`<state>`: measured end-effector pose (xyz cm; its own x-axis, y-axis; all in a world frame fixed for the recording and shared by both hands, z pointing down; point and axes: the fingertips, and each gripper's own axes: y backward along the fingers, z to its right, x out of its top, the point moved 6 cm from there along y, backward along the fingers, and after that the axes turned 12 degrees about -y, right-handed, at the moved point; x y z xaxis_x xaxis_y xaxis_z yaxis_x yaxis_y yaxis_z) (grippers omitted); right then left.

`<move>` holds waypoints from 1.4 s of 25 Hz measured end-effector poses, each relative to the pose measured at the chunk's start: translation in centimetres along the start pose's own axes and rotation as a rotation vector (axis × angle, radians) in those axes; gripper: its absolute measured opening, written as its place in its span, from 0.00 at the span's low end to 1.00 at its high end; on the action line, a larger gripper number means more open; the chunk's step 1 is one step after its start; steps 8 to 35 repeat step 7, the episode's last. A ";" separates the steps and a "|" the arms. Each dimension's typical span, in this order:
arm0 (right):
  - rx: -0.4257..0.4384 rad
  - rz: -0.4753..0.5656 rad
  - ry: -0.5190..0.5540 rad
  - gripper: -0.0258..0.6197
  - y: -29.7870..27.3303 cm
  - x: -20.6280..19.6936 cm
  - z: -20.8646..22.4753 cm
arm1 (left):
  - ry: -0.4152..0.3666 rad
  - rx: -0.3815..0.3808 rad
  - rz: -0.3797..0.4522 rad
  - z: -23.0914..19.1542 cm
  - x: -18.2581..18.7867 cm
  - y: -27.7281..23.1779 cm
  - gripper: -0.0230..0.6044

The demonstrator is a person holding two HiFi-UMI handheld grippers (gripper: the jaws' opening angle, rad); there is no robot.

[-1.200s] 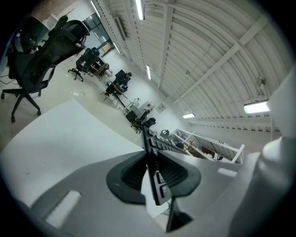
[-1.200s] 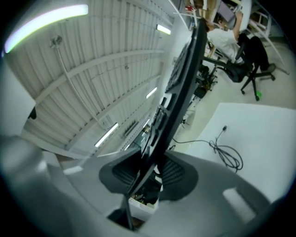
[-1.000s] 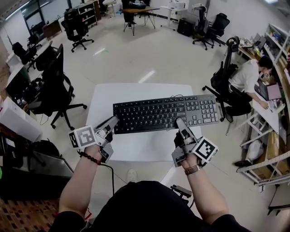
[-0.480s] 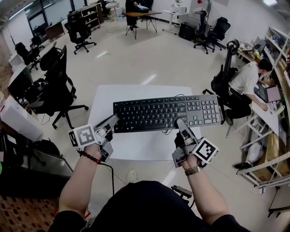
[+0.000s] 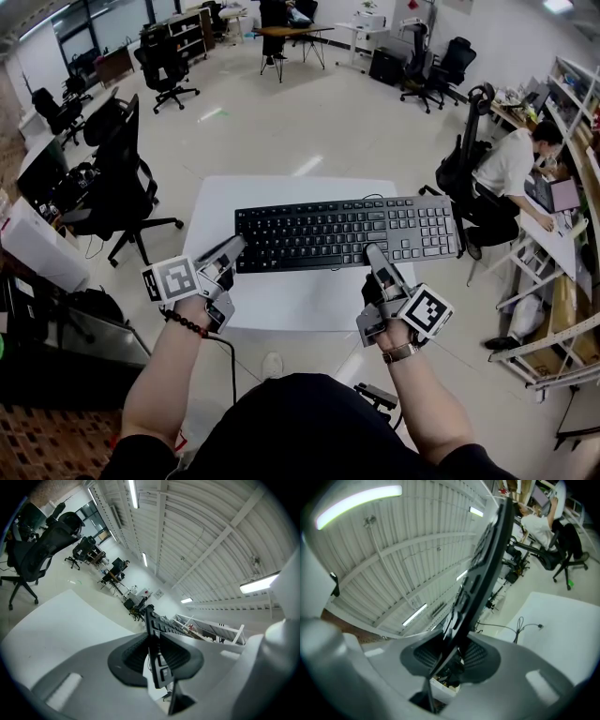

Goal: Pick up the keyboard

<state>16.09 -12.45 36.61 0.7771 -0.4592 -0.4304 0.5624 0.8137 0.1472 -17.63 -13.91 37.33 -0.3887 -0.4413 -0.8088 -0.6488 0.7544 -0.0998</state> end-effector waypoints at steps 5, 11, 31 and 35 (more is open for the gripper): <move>0.004 -0.001 -0.004 0.21 -0.1 -0.1 -0.2 | 0.000 0.001 0.002 0.0 0.1 0.1 0.17; 0.006 -0.002 0.001 0.21 -0.1 -0.1 -0.2 | 0.001 0.000 0.004 0.0 0.1 0.1 0.17; 0.006 -0.002 0.001 0.21 -0.1 -0.1 -0.2 | 0.001 0.000 0.004 0.0 0.1 0.1 0.17; 0.006 -0.002 0.001 0.21 -0.1 -0.1 -0.2 | 0.001 0.000 0.004 0.0 0.1 0.1 0.17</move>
